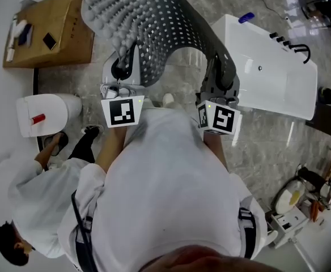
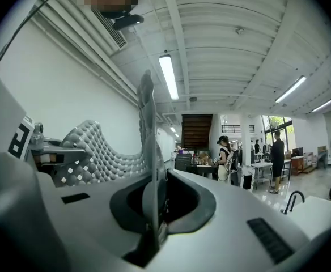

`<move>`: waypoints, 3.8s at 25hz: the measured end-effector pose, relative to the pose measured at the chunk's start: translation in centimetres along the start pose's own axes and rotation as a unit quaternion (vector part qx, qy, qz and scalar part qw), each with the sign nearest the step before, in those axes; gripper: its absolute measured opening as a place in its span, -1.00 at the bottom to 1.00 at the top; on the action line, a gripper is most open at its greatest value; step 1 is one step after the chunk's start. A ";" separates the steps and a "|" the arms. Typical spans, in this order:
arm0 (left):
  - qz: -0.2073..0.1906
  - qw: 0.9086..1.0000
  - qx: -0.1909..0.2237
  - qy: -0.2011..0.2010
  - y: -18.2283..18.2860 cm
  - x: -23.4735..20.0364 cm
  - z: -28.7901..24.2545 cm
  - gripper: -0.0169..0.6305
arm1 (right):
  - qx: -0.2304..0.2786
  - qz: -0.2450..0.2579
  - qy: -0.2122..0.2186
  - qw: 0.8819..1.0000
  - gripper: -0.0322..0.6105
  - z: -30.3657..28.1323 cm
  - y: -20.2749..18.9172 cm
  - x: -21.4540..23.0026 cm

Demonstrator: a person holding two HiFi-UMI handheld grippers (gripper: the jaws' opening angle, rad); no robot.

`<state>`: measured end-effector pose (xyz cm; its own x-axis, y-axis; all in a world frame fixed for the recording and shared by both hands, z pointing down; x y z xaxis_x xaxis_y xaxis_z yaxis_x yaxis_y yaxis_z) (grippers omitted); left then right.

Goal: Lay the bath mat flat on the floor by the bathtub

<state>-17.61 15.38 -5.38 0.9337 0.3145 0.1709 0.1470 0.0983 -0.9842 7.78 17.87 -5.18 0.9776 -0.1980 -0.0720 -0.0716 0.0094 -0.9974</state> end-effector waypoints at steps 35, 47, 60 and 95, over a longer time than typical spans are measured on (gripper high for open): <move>-0.033 0.964 -0.258 -0.047 -20.1 3.6 -12.3 -0.91 | -0.290 -0.102 0.104 0.946 -0.84 -12.1 -25.1 8.5; -0.023 0.940 -0.340 -0.026 -36.1 3.7 -12.7 -0.91 | -0.369 -0.119 0.088 0.917 -0.84 -13.7 -39.0 9.0; -0.031 0.918 -0.393 -0.031 -65.3 7.6 -13.3 -0.91 | -0.413 -0.088 0.104 0.901 -0.84 -17.0 -66.3 7.3; -0.090 0.881 -0.460 -0.065 -98.0 8.2 -14.5 -0.90 | -0.468 -0.022 0.092 0.878 -0.82 -20.0 -103.6 11.9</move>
<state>-19.61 -5.31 91.84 0.8315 0.4834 0.2738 0.5476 -0.6300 -0.5507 22.91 -5.04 97.36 0.9409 -0.3341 0.0550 -0.2504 -0.7958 -0.5514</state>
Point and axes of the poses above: the fingertips, and each gripper's own axes: z backward along the fingers, x to its right, y out of its top, the point moved 9 cm from there along z, backward along the fingers, and after that the axes turned 2 degrees about y, right-handed, at the moved point
